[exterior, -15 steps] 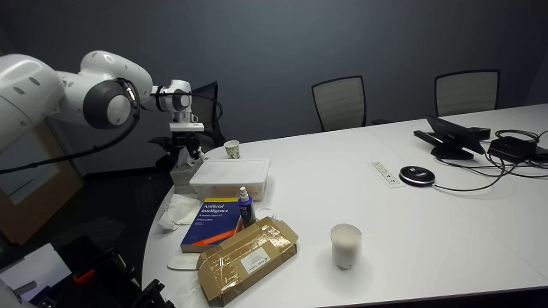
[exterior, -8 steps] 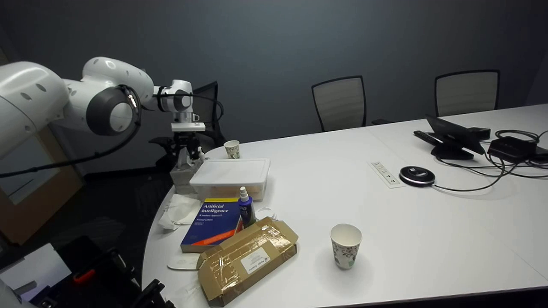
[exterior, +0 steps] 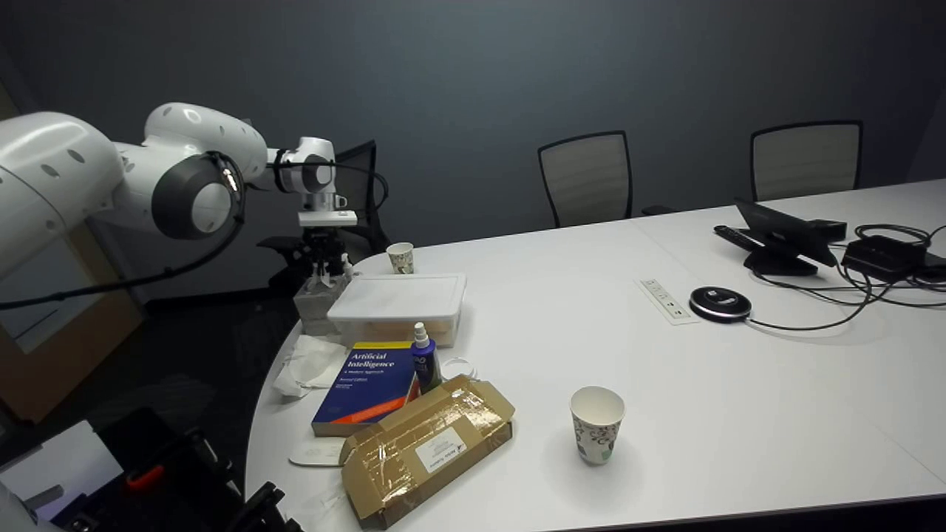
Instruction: Completely cover the tote with the white lid then use a napkin to wipe the lid
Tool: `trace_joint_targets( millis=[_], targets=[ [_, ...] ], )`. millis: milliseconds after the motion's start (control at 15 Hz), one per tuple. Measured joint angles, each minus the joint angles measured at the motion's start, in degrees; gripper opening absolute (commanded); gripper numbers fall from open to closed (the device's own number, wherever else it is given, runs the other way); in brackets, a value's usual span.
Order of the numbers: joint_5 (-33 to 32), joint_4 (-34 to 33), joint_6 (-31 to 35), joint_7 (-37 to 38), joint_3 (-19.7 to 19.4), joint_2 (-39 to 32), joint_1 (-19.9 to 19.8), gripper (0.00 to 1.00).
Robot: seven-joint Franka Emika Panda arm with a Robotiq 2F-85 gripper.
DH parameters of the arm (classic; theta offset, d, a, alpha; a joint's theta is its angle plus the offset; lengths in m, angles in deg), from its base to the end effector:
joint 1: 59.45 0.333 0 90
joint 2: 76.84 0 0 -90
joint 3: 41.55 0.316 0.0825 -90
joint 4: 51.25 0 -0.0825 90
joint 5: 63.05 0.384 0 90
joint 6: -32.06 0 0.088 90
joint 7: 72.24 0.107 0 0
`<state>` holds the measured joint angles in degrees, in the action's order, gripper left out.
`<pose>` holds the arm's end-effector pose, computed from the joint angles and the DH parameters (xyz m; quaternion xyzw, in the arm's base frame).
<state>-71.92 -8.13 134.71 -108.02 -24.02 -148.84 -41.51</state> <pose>0.6947 0.3450 0.1561 -0.8429 -0.5245 0.0885 0.0809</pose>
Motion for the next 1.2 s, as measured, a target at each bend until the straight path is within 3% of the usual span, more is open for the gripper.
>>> trace_joint_targets(
  millis=[1200],
  targets=[
    [0.1,-5.0,0.0,-0.1,1.5,4.8,-0.3,0.00]
  ],
)
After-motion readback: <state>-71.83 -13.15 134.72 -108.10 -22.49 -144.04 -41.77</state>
